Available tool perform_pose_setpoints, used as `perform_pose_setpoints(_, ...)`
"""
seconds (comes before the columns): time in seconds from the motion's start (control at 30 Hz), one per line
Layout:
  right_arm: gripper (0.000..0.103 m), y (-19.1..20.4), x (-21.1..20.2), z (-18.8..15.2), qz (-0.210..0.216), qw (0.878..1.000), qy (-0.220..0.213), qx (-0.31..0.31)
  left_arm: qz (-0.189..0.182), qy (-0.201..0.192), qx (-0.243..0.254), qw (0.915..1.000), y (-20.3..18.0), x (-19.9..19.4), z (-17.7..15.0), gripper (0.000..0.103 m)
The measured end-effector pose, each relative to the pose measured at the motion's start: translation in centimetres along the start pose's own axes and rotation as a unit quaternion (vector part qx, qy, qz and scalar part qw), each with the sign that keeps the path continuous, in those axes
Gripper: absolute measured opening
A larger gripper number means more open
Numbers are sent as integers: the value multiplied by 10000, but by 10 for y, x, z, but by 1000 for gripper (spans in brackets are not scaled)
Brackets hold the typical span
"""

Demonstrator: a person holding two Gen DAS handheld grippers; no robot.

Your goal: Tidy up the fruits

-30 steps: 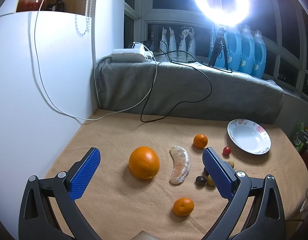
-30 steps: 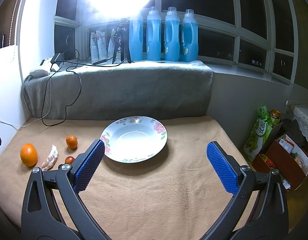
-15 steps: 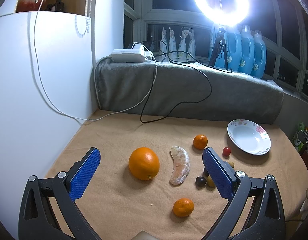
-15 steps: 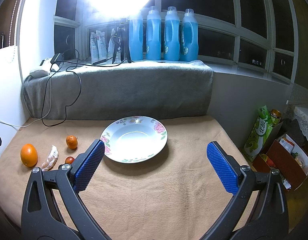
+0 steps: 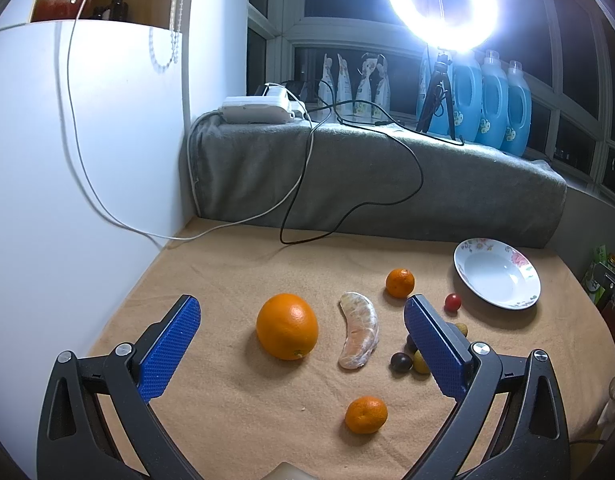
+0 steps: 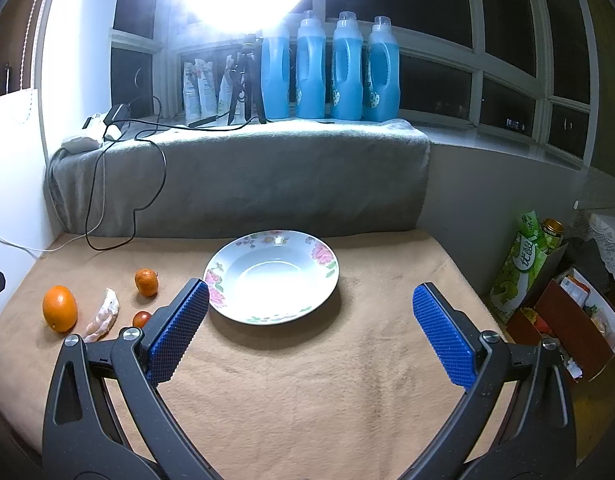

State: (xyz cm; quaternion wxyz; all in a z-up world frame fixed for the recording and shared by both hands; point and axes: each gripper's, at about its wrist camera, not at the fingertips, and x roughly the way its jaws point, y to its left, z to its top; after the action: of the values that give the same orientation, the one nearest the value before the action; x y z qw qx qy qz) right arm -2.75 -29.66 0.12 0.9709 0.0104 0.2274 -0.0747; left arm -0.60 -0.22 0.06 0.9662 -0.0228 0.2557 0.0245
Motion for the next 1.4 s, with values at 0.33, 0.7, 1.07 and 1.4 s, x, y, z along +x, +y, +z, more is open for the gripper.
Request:
perform_pose_setpoints(0.33, 103, 9, 7, 0, 216, 9996, 108, -139, -59, 79, -37, 9999, 5, 6, -5, 102)
perform_pose_setpoints(0.7, 103, 34, 30, 2, 876, 9948, 430, -296, -302, 393, -249, 9985, 22, 21, -15, 95)
perform_pose_setpoints(1.07, 103, 84, 66, 7, 1909, 9756, 981, -468, -801, 905, -749, 9898, 43, 45, -31, 73)
perform_pose_setpoints(1.4, 91, 140, 103, 9, 2868, 9407, 1713, -598, -1080, 1239, -1111, 9801, 60, 68, -41, 59)
